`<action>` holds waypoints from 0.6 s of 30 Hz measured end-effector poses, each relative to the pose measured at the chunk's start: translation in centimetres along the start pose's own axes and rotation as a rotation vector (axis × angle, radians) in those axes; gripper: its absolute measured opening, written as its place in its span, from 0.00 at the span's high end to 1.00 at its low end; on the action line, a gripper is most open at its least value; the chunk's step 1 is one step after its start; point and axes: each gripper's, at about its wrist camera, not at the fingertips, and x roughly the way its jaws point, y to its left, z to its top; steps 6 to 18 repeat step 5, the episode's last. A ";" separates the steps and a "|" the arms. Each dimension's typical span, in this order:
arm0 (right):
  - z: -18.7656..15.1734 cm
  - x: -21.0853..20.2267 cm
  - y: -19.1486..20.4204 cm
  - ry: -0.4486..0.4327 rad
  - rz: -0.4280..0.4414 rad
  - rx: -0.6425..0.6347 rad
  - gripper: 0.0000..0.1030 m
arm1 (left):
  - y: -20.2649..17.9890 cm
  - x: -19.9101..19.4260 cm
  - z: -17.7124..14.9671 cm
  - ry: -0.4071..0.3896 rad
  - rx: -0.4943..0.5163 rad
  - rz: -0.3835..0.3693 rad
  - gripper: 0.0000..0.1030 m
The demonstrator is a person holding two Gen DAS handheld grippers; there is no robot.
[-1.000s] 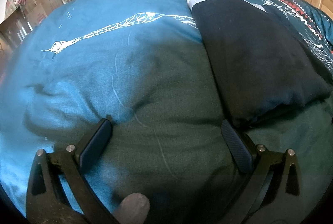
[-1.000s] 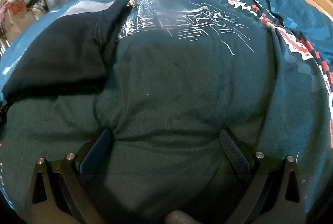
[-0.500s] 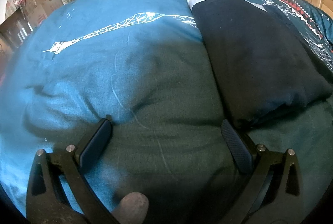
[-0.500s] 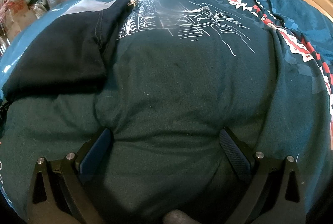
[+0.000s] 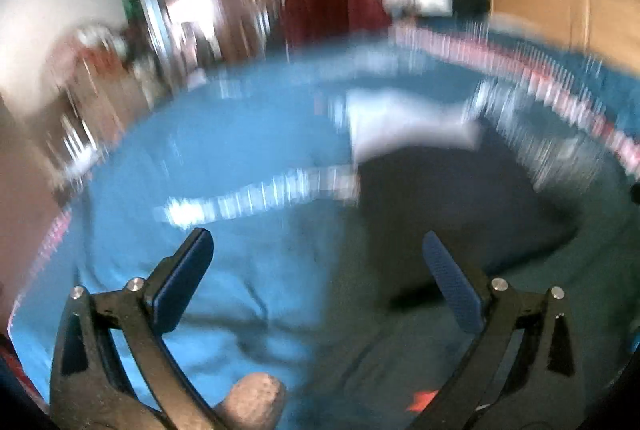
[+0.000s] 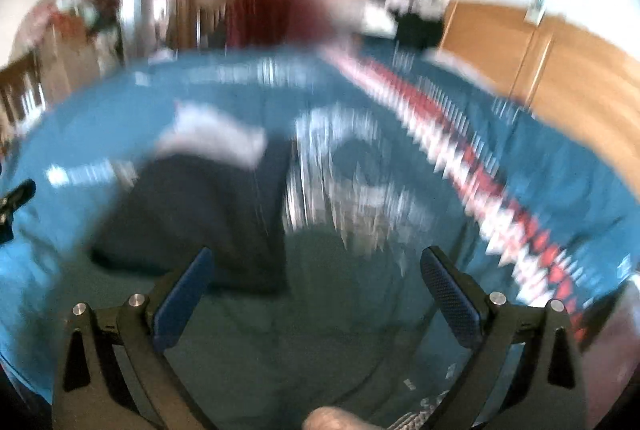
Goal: Fold large clothes
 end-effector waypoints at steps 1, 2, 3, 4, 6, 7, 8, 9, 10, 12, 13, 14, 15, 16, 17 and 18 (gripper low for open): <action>1.6 -2.1 0.5 -0.040 0.020 0.008 0.00 | 0.0 -2.8 1.5 -0.068 -0.029 0.003 0.00; 2.6 -3.5 0.8 -0.066 0.031 0.012 0.00 | -0.1 -5.2 2.6 -0.135 -0.051 0.003 0.00; 3.4 -4.7 1.2 -0.086 0.043 0.019 0.00 | -0.1 -6.9 3.5 -0.182 -0.069 -0.008 0.00; 4.4 -5.7 1.4 -0.093 0.064 0.036 0.00 | -0.2 -8.5 4.6 -0.222 -0.087 -0.042 0.00; 5.0 -6.3 1.4 -0.090 0.085 0.052 0.00 | -0.1 -9.1 5.2 -0.225 -0.092 -0.059 0.00; 5.0 -6.3 1.4 -0.090 0.085 0.052 0.00 | -0.1 -9.1 5.2 -0.225 -0.092 -0.059 0.00; 5.0 -6.3 1.4 -0.090 0.085 0.052 0.00 | -0.1 -9.1 5.2 -0.225 -0.092 -0.059 0.00; 5.0 -6.3 1.4 -0.090 0.085 0.052 0.00 | -0.1 -9.1 5.2 -0.225 -0.092 -0.059 0.00; 5.0 -6.3 1.4 -0.090 0.085 0.052 0.00 | -0.1 -9.1 5.2 -0.225 -0.092 -0.059 0.00; 5.0 -6.3 1.4 -0.090 0.085 0.052 0.00 | -0.1 -9.1 5.2 -0.225 -0.092 -0.059 0.00; 5.0 -6.3 1.4 -0.090 0.085 0.052 0.00 | -0.1 -9.1 5.2 -0.225 -0.092 -0.059 0.00; 5.0 -6.3 1.4 -0.090 0.085 0.052 0.00 | -0.1 -9.1 5.2 -0.225 -0.092 -0.059 0.00; 5.0 -6.3 1.4 -0.090 0.085 0.052 0.00 | -0.1 -9.1 5.2 -0.225 -0.092 -0.059 0.00; 5.0 -6.3 1.4 -0.090 0.085 0.052 0.00 | -0.1 -9.1 5.2 -0.225 -0.092 -0.059 0.00; 5.0 -6.3 1.4 -0.090 0.085 0.052 0.00 | -0.1 -9.1 5.2 -0.225 -0.092 -0.059 0.00; 5.0 -6.3 1.4 -0.090 0.085 0.052 0.00 | -0.1 -9.1 5.2 -0.225 -0.092 -0.059 0.00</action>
